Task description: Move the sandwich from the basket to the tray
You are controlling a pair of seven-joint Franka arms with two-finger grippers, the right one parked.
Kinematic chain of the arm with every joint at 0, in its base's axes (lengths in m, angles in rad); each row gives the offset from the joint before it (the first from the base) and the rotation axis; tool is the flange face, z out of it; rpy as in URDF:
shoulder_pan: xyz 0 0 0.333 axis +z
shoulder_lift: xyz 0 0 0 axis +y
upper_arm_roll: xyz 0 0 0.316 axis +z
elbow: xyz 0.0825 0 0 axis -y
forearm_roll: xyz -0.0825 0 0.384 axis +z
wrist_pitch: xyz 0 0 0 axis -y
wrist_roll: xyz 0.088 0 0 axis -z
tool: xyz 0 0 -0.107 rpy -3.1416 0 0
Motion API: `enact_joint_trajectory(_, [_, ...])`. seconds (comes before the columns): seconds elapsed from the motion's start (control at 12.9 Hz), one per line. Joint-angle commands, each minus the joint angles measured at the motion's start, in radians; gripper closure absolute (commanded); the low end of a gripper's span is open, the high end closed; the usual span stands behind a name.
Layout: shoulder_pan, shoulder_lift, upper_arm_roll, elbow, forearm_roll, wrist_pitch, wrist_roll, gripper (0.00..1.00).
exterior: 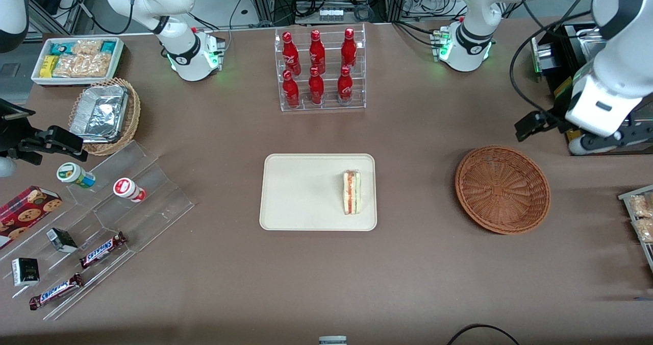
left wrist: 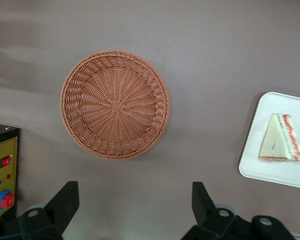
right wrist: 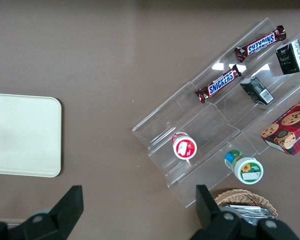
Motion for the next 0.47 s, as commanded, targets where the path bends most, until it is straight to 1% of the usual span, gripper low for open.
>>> enact_joint_trajectory(0.0, [0.052,-0.007,-0.079,0.030,0.011,-0.024,0.009,0.00])
enact_joint_trajectory(0.08, [0.051,-0.012,-0.081,0.027,0.011,-0.026,0.018,0.00])
enact_joint_trajectory(0.23, [0.039,-0.015,-0.071,0.032,0.016,-0.032,0.099,0.00])
enact_joint_trajectory(0.39, [0.037,-0.015,-0.070,0.044,0.016,-0.047,0.126,0.00])
